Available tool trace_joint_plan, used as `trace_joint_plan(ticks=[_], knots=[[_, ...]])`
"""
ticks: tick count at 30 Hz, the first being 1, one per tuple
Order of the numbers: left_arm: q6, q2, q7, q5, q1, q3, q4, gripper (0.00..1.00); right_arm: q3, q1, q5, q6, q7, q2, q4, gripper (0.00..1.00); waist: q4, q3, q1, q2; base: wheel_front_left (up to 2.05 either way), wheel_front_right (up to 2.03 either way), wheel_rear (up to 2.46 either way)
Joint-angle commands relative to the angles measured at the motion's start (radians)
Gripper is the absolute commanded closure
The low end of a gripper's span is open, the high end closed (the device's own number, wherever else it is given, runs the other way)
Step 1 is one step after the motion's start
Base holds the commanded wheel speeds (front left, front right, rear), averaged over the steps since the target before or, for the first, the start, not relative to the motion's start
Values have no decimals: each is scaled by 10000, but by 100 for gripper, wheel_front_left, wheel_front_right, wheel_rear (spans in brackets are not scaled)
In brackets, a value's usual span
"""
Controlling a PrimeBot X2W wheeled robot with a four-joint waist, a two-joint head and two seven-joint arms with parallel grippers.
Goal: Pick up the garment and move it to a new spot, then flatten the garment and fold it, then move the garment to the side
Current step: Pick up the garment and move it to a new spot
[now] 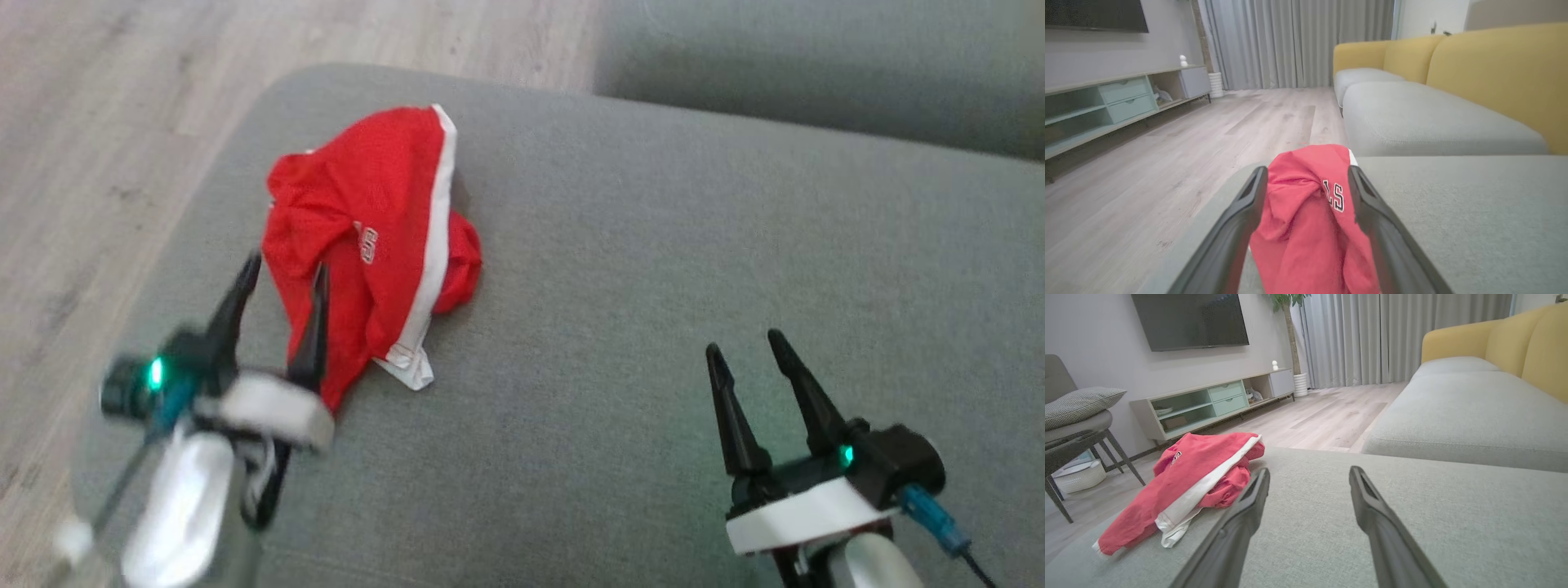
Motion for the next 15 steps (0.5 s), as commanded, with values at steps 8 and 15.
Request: trace_joint_plan(ticks=[8, 15], knots=[[-232, 1320, 2436, -1039, -3273, -780, 1371, 0, 288, -959, -127, 77, -109, -70, -402, 0, -1027, 1188, -2, 0, 0, 0, 0], [-219, 2031, 3485, -1912, -4213, -964, 2856, 0, 340, -1204, -49, 77, -109, -70, -416, 0, -1600, 1557, -2, 0, 0, 0, 0]])
